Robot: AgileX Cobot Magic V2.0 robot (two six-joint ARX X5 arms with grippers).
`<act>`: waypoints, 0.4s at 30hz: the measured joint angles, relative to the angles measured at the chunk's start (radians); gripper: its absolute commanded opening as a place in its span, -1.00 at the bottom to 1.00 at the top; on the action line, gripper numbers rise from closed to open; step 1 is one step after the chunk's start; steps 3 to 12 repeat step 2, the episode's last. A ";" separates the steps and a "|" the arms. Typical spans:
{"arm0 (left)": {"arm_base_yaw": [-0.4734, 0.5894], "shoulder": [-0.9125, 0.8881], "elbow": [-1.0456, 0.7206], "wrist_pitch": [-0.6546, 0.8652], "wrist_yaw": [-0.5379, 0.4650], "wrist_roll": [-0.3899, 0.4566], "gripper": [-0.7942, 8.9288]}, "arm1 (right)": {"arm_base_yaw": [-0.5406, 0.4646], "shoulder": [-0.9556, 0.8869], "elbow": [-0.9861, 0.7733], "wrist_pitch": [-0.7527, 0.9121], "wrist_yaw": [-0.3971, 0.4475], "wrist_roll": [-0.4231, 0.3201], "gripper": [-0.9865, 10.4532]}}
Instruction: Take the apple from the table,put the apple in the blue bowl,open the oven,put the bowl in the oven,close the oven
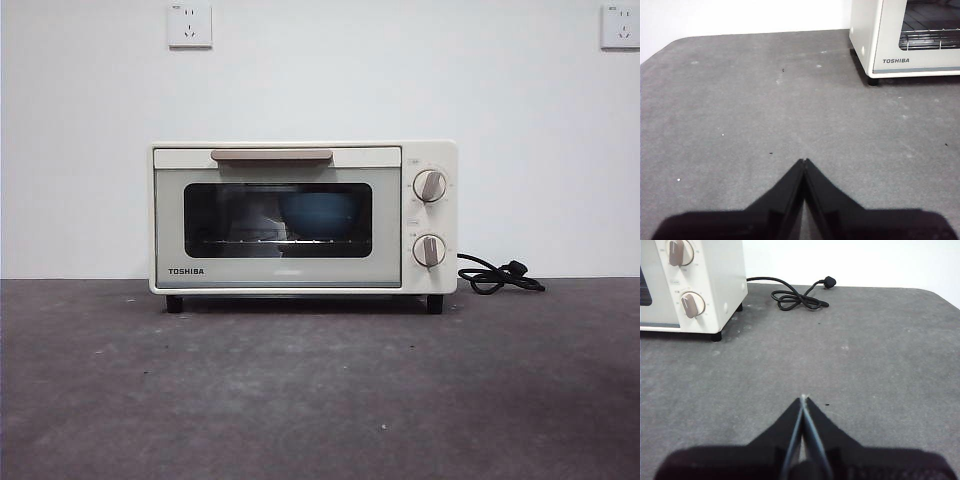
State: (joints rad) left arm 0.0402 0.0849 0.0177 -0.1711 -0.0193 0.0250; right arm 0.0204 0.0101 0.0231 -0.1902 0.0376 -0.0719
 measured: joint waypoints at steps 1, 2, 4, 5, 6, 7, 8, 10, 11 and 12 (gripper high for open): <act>0.000 0.000 0.000 0.000 0.000 0.000 -0.84 | 0.000 0.000 0.000 0.000 0.000 0.000 -0.83; 0.000 0.000 0.000 0.000 0.000 0.000 -0.84 | 0.000 0.000 0.000 0.000 0.000 0.000 -0.82; 0.000 0.000 0.000 0.000 0.000 0.000 -0.84 | 0.000 0.000 0.000 0.000 0.000 0.000 -0.82; 0.000 0.000 0.000 0.000 0.000 0.000 -0.84 | 0.000 0.000 0.000 0.000 0.000 0.000 -0.82; 0.000 0.000 0.000 0.000 0.000 0.000 -0.84 | 0.000 0.000 0.000 0.000 0.000 0.000 -0.82; 0.000 0.000 0.000 0.000 0.000 0.000 -0.84 | 0.000 0.000 0.000 0.000 0.000 0.000 -0.82; 0.000 0.000 0.000 0.000 0.000 0.000 -0.84 | 0.000 0.000 0.000 0.000 0.000 0.000 -0.82; 0.000 0.000 0.000 0.000 0.000 0.000 -0.84 | 0.000 0.000 0.000 0.000 0.000 0.000 -0.82; 0.000 0.000 0.000 0.000 0.000 0.000 -0.84 | 0.000 0.000 0.000 0.000 0.000 0.000 -0.82; 0.000 0.000 0.000 0.000 0.000 0.000 -0.84 | 0.000 0.000 0.000 0.000 0.000 0.000 -0.82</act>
